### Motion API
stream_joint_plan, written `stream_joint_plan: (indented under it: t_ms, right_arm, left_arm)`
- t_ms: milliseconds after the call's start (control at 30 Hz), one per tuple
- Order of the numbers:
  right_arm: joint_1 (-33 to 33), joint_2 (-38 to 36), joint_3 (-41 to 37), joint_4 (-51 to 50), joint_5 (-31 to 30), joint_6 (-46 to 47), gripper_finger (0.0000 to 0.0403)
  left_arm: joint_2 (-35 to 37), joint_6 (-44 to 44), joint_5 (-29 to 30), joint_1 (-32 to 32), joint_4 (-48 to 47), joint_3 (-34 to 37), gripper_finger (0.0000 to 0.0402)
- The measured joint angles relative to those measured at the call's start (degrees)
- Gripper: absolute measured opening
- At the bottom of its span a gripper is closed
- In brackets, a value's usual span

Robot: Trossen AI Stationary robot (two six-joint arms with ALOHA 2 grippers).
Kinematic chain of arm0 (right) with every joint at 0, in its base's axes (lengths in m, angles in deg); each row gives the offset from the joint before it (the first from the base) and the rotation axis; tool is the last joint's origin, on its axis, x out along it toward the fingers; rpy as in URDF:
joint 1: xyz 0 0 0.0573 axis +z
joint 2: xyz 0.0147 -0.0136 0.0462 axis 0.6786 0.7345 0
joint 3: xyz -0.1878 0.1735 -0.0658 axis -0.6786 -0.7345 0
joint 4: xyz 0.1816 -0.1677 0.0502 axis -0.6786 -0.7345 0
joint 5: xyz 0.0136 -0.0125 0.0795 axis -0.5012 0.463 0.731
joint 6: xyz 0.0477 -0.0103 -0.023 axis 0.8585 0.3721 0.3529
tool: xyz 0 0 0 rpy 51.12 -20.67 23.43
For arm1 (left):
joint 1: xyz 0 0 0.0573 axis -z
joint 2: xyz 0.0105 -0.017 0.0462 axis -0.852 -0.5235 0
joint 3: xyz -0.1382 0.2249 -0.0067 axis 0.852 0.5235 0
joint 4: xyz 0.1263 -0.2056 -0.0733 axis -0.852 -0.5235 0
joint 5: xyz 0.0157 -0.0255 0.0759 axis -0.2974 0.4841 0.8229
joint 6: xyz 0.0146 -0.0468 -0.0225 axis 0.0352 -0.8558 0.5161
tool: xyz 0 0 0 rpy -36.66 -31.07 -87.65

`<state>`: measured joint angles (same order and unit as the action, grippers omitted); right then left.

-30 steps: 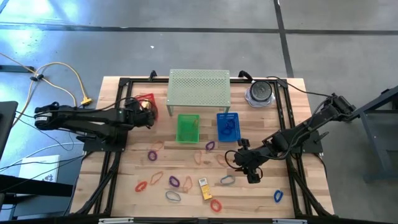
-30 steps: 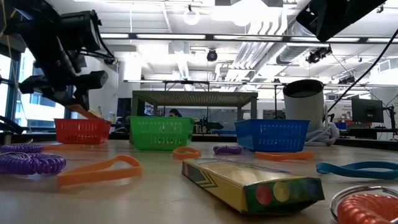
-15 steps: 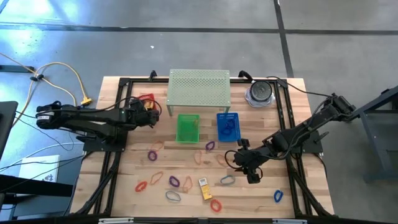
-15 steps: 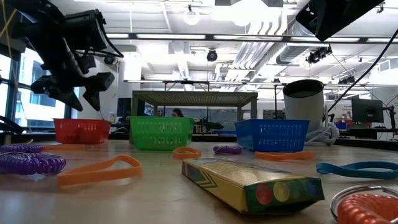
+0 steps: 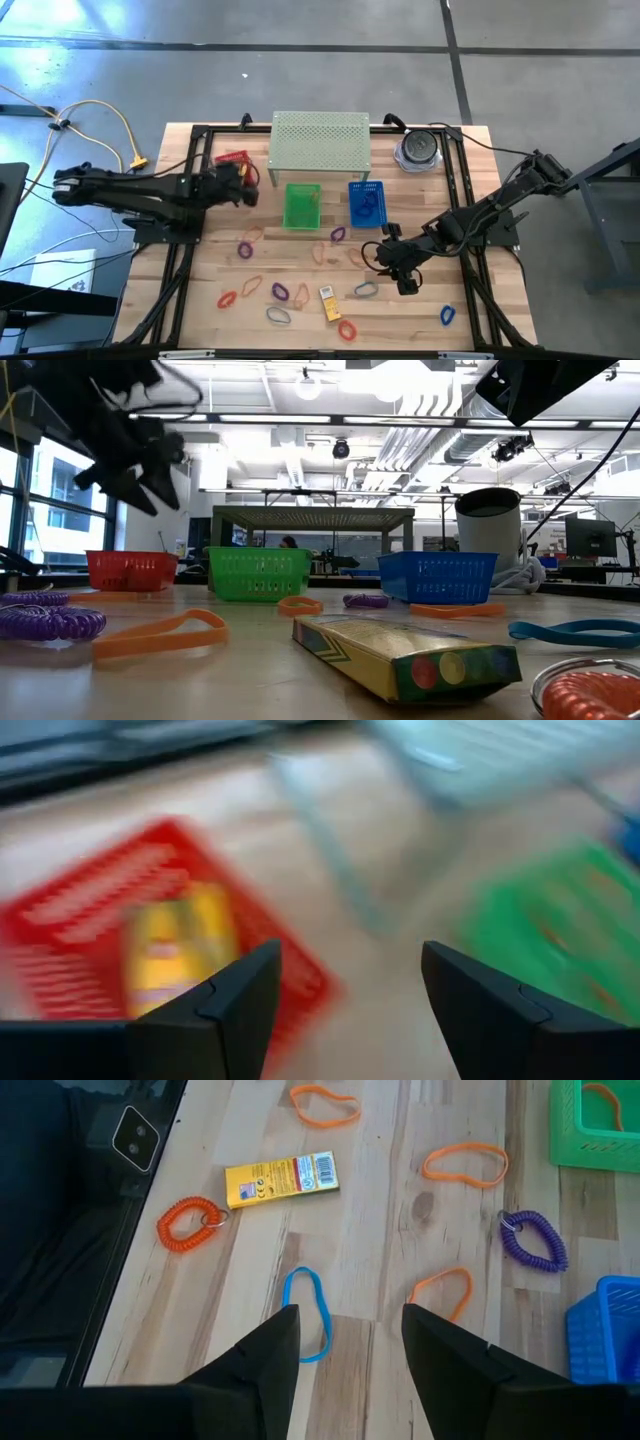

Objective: Pick & Place Office Desk Supplies
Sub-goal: Put the violet spring keychain into the blue bin

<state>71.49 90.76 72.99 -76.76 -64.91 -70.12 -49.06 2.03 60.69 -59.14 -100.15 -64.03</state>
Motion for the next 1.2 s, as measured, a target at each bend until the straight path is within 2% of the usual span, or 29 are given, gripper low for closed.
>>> stream_joint_plan:
  t_ms: [67, 167, 300, 433, 633, 767, 1033, 1200]
  right_arm:
    - [0.0, 0.0, 0.0, 0.0, 0.0, 0.0, 0.0166]
    - [0.0, 0.0, 0.0, 0.0, 0.0, 0.0, 0.0166]
    - [0.0, 0.0, 0.0, 0.1, 0.0, 0.0, 0.0166]
    - [0.0, 0.0, 0.0, 0.5, 0.0, 0.0, 0.0166]
    - [0.0, 0.0, 0.0, 0.5, 0.0, 0.0, 0.0166]
    - [0.0, 0.0, 0.0, 0.5, -1.3, 0.0, 0.0166]
    - [0.0, 0.0, 0.0, 0.5, -1.6, 0.0, 0.0166]
    - [0.0, 0.0, 0.0, 0.5, -1.6, 0.0, 0.0166]
  left_arm:
    - [0.7, 2.5, -5.1, 4.1, 1.5, 0.1, 0.0234]
    - [0.4, 1.5, -10.4, 10.9, 2.7, 0.1, 0.0234]
    - [-1.1, -5.3, -11.8, 19.1, 2.5, 0.1, 0.0234]
    - [-2.9, -7.7, -11.8, 24.5, 2.6, 0.1, 0.0234]
    - [-6.1, -8.0, -11.8, 29.2, 5.3, 0.2, 0.0234]
    - [-9.4, -5.3, -12.3, 31.0, 6.0, 0.2, 0.0234]
    - [-16.2, 1.4, -25.7, 36.1, 6.5, 0.2, 0.0234]
    - [-19.2, 1.6, -27.8, 38.4, 6.4, 0.2, 0.0234]
